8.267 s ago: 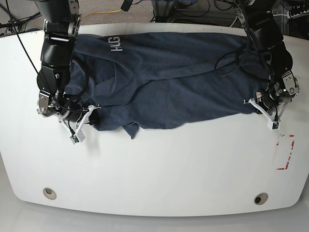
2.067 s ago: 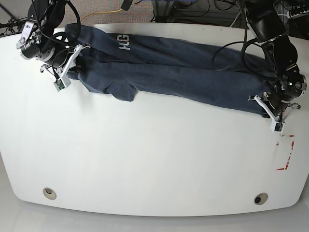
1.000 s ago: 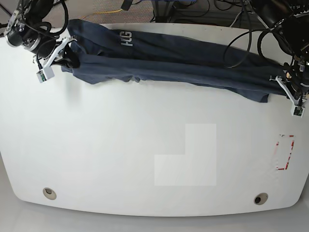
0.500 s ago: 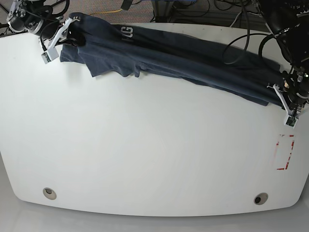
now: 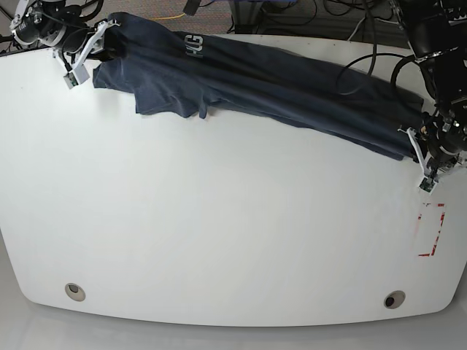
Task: Fold the T-shirt properly
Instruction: 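Drag the folded shirt with both grippers toward the robot base, then pull the right gripper's end of the strip outward to straighten it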
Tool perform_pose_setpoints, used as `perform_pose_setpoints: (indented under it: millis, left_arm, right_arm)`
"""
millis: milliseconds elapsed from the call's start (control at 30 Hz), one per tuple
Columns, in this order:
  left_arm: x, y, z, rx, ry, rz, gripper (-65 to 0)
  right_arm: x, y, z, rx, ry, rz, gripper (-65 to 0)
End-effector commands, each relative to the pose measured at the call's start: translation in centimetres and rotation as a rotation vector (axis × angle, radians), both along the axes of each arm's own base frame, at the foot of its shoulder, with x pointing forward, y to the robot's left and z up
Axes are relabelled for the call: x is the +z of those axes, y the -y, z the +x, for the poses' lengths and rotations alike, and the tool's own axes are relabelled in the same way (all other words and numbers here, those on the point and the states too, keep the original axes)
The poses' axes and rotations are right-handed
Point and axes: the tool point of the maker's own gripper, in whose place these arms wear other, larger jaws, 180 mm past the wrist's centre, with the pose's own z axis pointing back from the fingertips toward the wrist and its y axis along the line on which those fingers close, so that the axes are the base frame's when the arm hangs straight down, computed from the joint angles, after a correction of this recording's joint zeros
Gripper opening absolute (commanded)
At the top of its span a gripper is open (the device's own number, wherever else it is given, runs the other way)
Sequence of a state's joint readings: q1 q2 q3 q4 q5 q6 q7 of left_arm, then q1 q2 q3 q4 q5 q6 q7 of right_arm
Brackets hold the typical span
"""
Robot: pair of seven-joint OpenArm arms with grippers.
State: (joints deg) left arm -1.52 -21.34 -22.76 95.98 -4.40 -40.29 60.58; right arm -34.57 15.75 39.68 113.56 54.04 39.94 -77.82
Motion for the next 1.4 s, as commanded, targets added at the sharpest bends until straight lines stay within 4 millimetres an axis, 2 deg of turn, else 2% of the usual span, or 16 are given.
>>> perform_pose_setpoints:
  millis: [0,67,133,233,300,367,433,600,700,767,900,1000,1100,1133,1267,1367]
  left_arm:
    - [0.5,-1.0,-0.4,0.012,-0.004,0.033,-36.4]
    - [0.1,-1.1,-0.6,0.017,-0.015,0.030,-30.6]
    - [0.0,-1.2,-0.6,0.019,-0.017,0.027,-28.6]
    - [1.0,-1.8,-0.5,0.041,0.016,0.027,-29.2]
    - [3.1,-1.7,0.2,0.043,0.085,0.036,-28.9]
    - [4.6,-0.6,0.7,0.012,0.139,0.022,-28.9]
    - [4.6,1.0,0.3,-0.023,0.156,-0.022,-29.0]
    - [2.4,2.7,-1.2,-0.028,0.112,-0.075,-29.2]
    - [-0.2,2.8,-2.7,0.011,0.040,-0.076,-31.4]
    - [-1.9,2.3,-3.7,0.038,-0.014,-0.069,-34.9]
    - [-5.2,1.6,-5.2,0.075,-0.104,-0.110,-40.8]
    - [-6.5,1.7,-5.7,0.078,-0.113,-0.141,-41.3]
    - [-7.7,1.2,-7.0,0.092,-0.122,-0.163,-41.3]
    - [-8.1,1.2,-7.1,0.096,-0.126,-0.174,-41.3]
    - [-9.3,1.1,-7.9,0.117,-0.160,-0.197,-41.3]
    - [-9.2,1.0,-8.0,0.118,-0.158,-0.195,-41.3]
  right_arm:
    - [0.2,1.0,0.1,0.004,0.002,-0.054,-35.0]
    - [0.1,1.7,0.1,-0.003,-0.004,-0.087,-28.5]
    - [0.2,2.0,0.4,-0.006,0.003,-0.106,-24.4]
    - [0.7,3.0,0.9,-0.037,0.027,-0.125,-24.6]
    - [1.2,3.2,2.3,-0.059,0.072,-0.124,-24.9]
    - [1.3,2.8,2.8,-0.069,0.090,-0.111,-24.9]
    - [1.5,2.1,3.4,-0.078,0.116,-0.069,-24.9]
    - [2.6,-1.0,5.4,-0.099,0.209,0.081,-25.0]
    - [2.6,-2.1,5.8,-0.108,0.224,0.125,-26.6]
    - [2.1,-3.3,5.7,-0.087,0.207,0.143,-31.9]
    - [0.4,-5.6,5.1,-0.012,0.138,0.129,-48.8]
    - [-1.8,-6.3,4.2,0.019,0.055,0.108,-54.1]
    - [-5.0,-5.4,2.8,-0.010,-0.049,0.082,-54.1]
    - [-5.9,-4.9,3.0,-0.027,-0.062,0.075,-54.1]
    - [-8.2,-2.3,3.4,-0.061,-0.106,0.018,-54.1]
    - [-8.9,-0.4,4.6,-0.080,-0.110,0.000,-54.1]
